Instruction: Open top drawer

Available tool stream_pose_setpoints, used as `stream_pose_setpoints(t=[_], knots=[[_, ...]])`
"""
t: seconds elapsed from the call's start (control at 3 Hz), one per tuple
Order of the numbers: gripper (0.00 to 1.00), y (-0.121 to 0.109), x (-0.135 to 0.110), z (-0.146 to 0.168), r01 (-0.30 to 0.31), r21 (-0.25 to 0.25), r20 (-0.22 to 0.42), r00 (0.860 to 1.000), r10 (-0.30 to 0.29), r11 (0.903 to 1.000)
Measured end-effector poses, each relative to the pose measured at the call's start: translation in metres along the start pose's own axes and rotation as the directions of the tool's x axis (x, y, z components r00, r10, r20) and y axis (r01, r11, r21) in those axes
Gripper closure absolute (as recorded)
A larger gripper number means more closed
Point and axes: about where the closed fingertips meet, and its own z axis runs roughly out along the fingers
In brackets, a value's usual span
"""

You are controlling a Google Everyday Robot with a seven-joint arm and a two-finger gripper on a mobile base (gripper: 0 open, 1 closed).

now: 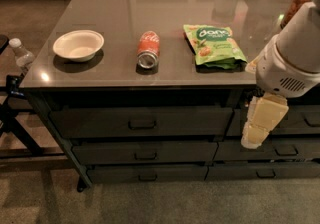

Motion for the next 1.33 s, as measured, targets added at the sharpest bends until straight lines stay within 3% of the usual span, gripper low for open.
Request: stream_pose_setpoints(t=[0.33, 0.67, 1.0, 1.33], knots=[[0.00, 0.000, 0.000, 0.000, 0.000, 0.000, 0.000, 1.000, 0.000, 1.0000], [0.00, 0.016, 0.004, 0.026, -0.021, -0.044, -0.009, 1.000, 0.021, 0.9988], [0.00, 0.050, 0.015, 0.107, -0.061, -0.165, -0.043, 0.998, 0.055, 0.9844], [0.00, 0.061, 0.015, 0.149, -0.086, -0.219, -0.061, 0.995, 0.074, 0.9719]])
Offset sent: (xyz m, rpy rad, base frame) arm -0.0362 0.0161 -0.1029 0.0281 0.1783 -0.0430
